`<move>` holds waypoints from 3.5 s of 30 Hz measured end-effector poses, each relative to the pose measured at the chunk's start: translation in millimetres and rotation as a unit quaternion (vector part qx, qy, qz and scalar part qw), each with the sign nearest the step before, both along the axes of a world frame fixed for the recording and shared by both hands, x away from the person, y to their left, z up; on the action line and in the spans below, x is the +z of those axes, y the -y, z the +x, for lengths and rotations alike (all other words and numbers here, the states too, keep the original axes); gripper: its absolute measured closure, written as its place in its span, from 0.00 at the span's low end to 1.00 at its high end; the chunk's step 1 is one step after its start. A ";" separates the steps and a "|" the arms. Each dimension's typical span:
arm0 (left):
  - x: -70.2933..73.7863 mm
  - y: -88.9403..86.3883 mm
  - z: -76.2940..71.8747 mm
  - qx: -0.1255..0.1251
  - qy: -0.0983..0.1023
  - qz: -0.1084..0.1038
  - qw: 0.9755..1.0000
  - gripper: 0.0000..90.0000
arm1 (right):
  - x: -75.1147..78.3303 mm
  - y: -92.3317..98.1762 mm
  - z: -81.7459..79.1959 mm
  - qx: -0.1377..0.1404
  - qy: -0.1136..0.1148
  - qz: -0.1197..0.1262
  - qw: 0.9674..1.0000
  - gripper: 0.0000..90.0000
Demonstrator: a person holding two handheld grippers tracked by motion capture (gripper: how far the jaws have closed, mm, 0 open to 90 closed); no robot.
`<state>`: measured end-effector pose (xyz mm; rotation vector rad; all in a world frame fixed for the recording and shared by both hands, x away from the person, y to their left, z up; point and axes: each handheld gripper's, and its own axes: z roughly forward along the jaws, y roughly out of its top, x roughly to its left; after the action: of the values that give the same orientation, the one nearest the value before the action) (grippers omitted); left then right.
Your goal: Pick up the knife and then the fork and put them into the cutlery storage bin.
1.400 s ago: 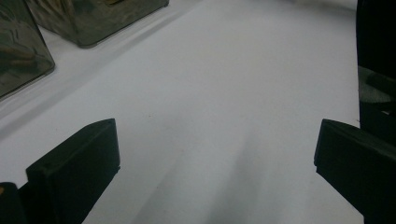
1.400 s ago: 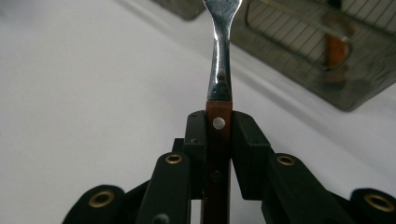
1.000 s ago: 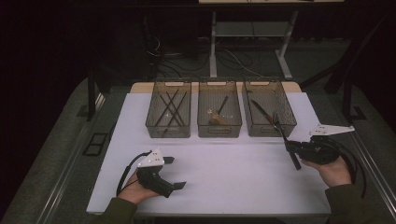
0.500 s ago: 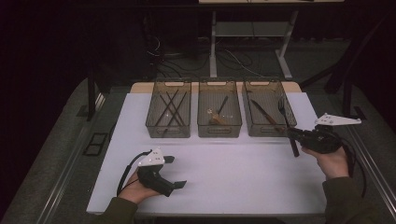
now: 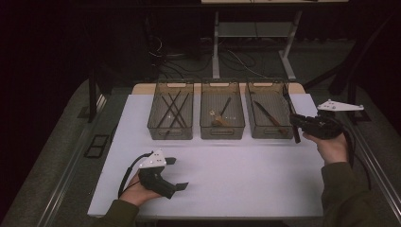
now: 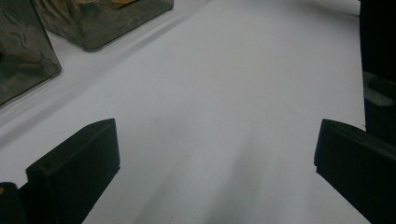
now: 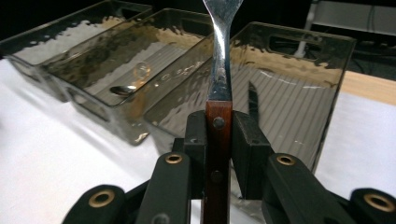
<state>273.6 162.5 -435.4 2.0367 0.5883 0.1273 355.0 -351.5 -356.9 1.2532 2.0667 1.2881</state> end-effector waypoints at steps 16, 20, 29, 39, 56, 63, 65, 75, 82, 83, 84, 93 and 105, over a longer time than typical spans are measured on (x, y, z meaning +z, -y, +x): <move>-2.3 -1.1 8.8 0.010 0.003 -0.007 1.000 0.00 | 12.4 -7.3 58.9 -0.035 0.008 -0.006 0.999 0.85; -1.5 -0.7 6.5 0.006 0.005 -0.007 1.000 0.00 | 3.9 -10.0 72.6 -0.043 -0.001 -0.012 0.999 0.85; -1.3 0.5 4.7 0.005 0.001 -0.006 1.000 0.00 | -22.1 -12.1 86.5 -0.055 -0.050 -0.056 0.996 0.85; -0.7 0.7 4.1 0.002 0.001 -0.005 1.000 0.00 | -37.7 -18.0 90.2 -0.041 -0.096 -0.081 0.991 0.85; -1.1 2.1 3.2 -0.001 -0.003 -0.003 1.000 0.00 | -30.8 -23.4 85.3 -0.019 -0.114 -0.065 0.991 0.43; -1.3 1.7 4.7 -0.003 -0.002 -0.002 1.000 0.00 | -16.8 -21.3 73.1 -0.024 -0.092 -0.037 0.995 0.30; -1.3 2.2 5.0 -0.002 -0.001 -0.002 1.000 0.00 | -14.3 -22.5 69.0 -0.020 -0.078 -0.041 0.996 0.27; -1.5 2.2 4.8 0.003 -0.006 -0.005 1.000 0.00 | -17.4 -34.4 42.7 0.001 -0.047 -0.026 0.999 0.20; -0.4 0.2 4.5 0.000 -0.004 -0.002 1.000 0.00 | -22.2 -44.2 20.7 0.025 -0.036 -0.020 0.999 0.16; -0.4 0.2 4.5 -0.001 -0.004 -0.002 1.000 0.00 | -22.8 -45.0 17.4 0.026 -0.031 -0.017 0.999 0.16; -0.6 0.4 4.3 0.000 -0.005 -0.002 1.000 0.00 | -23.2 -46.1 14.0 0.026 -0.028 -0.015 0.999 0.16; -1.3 0.9 3.9 -0.002 -0.005 0.003 1.000 0.00 | -31.8 -53.9 -18.6 0.046 -0.012 0.006 0.999 0.16; -0.9 1.2 2.5 0.001 -0.004 0.001 1.000 0.00 | -54.9 -60.2 -57.3 0.065 -0.007 0.019 0.998 0.16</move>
<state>276.0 161.3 -436.4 2.0398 0.5951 0.1198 297.7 -291.3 -411.8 1.1642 2.1752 1.3833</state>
